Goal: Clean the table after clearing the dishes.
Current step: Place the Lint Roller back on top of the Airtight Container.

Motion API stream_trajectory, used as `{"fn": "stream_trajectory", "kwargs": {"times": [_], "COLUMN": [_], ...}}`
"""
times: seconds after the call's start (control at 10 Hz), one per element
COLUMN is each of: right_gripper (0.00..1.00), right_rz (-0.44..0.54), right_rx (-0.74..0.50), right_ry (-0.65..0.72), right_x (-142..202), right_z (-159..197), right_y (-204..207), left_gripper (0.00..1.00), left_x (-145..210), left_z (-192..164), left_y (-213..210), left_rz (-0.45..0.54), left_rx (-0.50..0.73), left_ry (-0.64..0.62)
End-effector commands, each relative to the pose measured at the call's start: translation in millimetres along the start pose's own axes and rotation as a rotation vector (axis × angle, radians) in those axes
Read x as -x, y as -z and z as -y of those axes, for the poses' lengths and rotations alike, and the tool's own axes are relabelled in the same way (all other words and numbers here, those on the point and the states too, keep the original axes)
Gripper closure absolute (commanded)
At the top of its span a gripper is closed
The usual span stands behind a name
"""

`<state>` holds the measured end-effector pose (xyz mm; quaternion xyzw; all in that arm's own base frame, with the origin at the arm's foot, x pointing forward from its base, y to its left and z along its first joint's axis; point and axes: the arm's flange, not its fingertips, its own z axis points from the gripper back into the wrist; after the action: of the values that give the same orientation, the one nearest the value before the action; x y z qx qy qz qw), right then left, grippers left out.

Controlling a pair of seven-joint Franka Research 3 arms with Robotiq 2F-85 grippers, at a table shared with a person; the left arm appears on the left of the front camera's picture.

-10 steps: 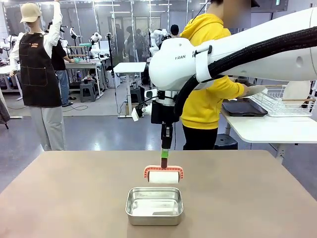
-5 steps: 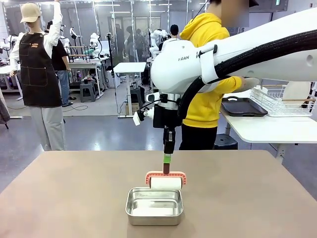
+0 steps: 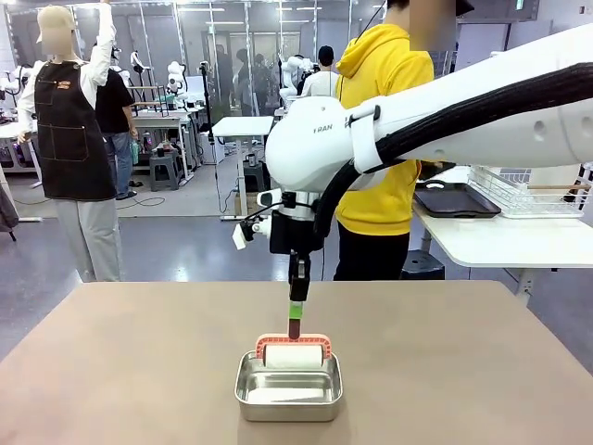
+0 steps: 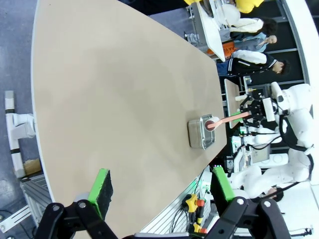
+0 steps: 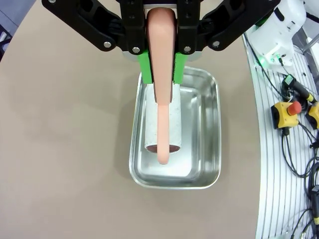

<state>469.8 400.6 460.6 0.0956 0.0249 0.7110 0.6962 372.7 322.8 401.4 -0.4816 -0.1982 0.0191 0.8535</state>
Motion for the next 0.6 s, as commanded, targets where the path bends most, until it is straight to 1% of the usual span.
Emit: {"fn": "stream_trajectory", "kwargs": {"times": [0.0,0.5], "right_gripper": [0.8,0.8], "right_rz": [0.013,-0.003], "right_rx": [0.012,0.03], "right_ry": [0.008,-0.027], "right_x": [-12,-10], "right_z": [9,22], "right_y": [7,30], "left_gripper": [0.0,0.0], "left_x": [3,3], "left_z": [2,2], "left_y": [-4,-4], "left_rz": [-0.005,-0.005], "left_rx": [0.002,0.002], "left_ry": [0.0,0.0]}}
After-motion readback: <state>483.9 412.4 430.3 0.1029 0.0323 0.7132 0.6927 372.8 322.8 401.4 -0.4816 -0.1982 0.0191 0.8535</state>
